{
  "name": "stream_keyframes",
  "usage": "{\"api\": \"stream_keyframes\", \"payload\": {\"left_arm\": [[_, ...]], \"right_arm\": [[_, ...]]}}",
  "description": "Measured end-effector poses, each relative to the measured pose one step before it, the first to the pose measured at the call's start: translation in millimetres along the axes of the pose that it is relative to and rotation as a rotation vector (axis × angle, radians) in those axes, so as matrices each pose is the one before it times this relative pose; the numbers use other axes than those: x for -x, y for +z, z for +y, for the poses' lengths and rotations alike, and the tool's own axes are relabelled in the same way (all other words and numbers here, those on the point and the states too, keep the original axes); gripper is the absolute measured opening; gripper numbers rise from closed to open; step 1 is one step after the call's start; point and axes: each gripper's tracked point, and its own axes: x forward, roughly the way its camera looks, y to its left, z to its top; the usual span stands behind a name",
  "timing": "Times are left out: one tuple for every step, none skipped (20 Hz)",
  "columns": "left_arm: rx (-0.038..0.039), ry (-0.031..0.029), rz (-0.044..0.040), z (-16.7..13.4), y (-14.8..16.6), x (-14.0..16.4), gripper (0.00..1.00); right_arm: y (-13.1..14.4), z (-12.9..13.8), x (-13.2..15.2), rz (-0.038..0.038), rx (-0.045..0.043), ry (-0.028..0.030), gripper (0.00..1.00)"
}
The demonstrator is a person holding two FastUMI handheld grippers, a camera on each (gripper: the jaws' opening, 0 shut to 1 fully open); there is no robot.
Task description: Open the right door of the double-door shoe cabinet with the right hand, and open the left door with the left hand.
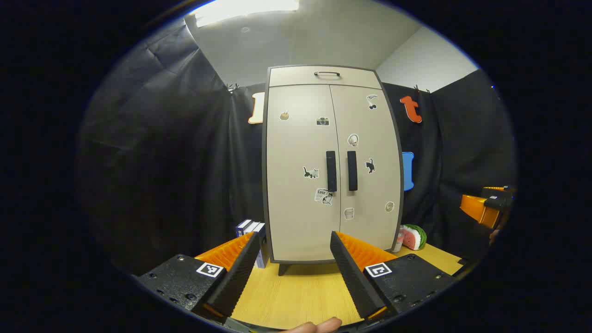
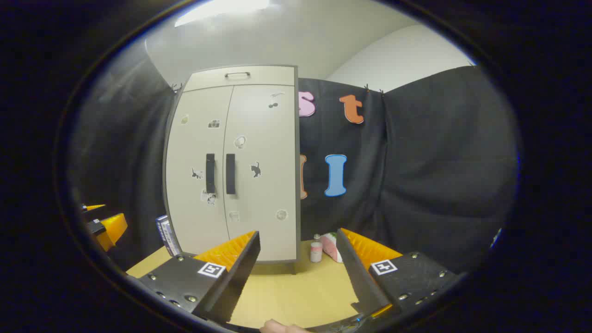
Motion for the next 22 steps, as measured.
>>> {"api": "stream_keyframes", "payload": {"left_arm": [[-0.00267, 0.00550, -0.00109, 0.86, 1.20, 1.78, 0.96], [-0.00880, 0.00451, -0.00494, 0.82, 2.58, 1.83, 0.96], [-0.00914, 0.00623, -0.00853, 1.73, 3.01, 2.17, 0.96], [-0.00360, 0.00230, -0.00903, 0.41, 2.41, 2.27, 0.96], [0.00274, -0.00317, -0.00547, -0.59, 2.19, 0.98, 0.96], [0.00835, -0.00233, 0.00206, -0.47, -0.45, 1.34, 0.93], [0.00863, -0.00336, 0.00237, -0.24, 0.51, 0.61, 0.96], [0.00937, -0.00102, 0.00062, 0.85, 0.03, -0.09, 0.93], [0.00682, 0.00274, 0.00073, 2.29, 0.58, -0.19, 0.96], [0.00430, 0.00553, -0.00087, 2.93, -0.07, -0.19, 0.96], [0.00413, 0.00365, -0.00215, 2.11, 0.70, -1.16, 0.96], [0.00290, 0.00450, -0.00114, 2.03, 0.24, -0.10, 0.96], [0.00277, 0.00166, -0.00005, 1.78, -0.19, -0.56, 0.96], [0.00499, -0.00015, -0.00001, 0.97, -0.50, -0.60, 0.96], [0.00580, -0.00276, -0.00123, 0.42, -0.30, -0.78, 0.96], [0.00696, -0.00418, 0.00033, -0.25, -0.91, 0.37, 0.96], [0.00743, -0.00738, 0.00197, -1.56, -1.23, -0.17, 0.96], [0.00540, -0.00560, 0.00116, -1.23, -1.55, -0.66, 0.96], [-0.00064, -0.00566, -0.00208, -1.48, -0.90, -1.83, 0.95], [-0.00714, -0.00540, 0.00201, -1.34, -1.94, -0.71, 0.95], [-0.00874, -0.00353, 0.00362, -1.13, -1.94, -0.57, 0.95], [-0.01323, -0.00757, 0.00343, -2.37, -2.18, 0.00, 0.95]], "right_arm": [[-0.55, 0.78, 1.21, 0.00072, -0.00002, 0.00442, 0.95], [-0.62, 1.76, 1.80, 0.00154, -0.00026, 0.00805, 0.96], [-0.58, 2.34, 0.92, 0.00311, -0.00065, 0.01014, 0.96], [-1.04, 1.75, 1.71, 0.00158, 0.00052, 0.00841, 0.98], [0.23, 0.51, 1.21, -0.00068, 0.00229, 0.00170, 0.98], [-0.72, -0.04, 2.16, 0.00043, 0.00595, 0.00306, 0.98], [0.22, 3.30, 1.45, -0.00023, 0.00255, 0.00825, 0.98], [-0.17, 3.34, 0.77, -0.00103, 0.00119, 0.00695, 0.96], [0.85, 0.96, -0.17, -0.00137, 0.00212, 0.00092, 0.96], [0.94, -0.09, 0.27, -0.00251, 0.00236, 0.00039, 0.95], [0.57, 1.44, 0.16, -0.00094, 0.00303, 0.00222, 0.95], [-0.76, 1.65, -0.79, 0.00047, 0.00206, 0.00093, 0.99], [0.01, 0.94, -0.39, 0.00041, 0.00062, 0.00199, 0.95], [-0.81, 1.84, -1.16, 0.00300, 0.00048, 0.00473, 0.95], [-1.02, 1.64, -0.04, 0.00369, -0.00089, 0.00363, 0.98], [-1.76, 1.80, -0.62, 0.00438, -0.00324, 0.00819, 0.95], [-1.42, 3.28, -2.00, 0.00362, -0.00366, 0.00900, 0.95], [-1.69, 0.97, -1.81, 0.00418, -0.00009, 0.00128, 0.98], [-1.93, 0.73, -2.59, 0.00177, 0.00385, 0.00155, 0.98], [-2.22, 2.15, -4.01, 0.00192, 0.00454, 0.00344, 0.96], [-2.62, 2.55, -4.77, 0.00460, -0.01045, 0.00023, 0.98], [-5.14, 5.60, -6.41, 0.01117, -0.01873, 0.01264, 0.98]]}}
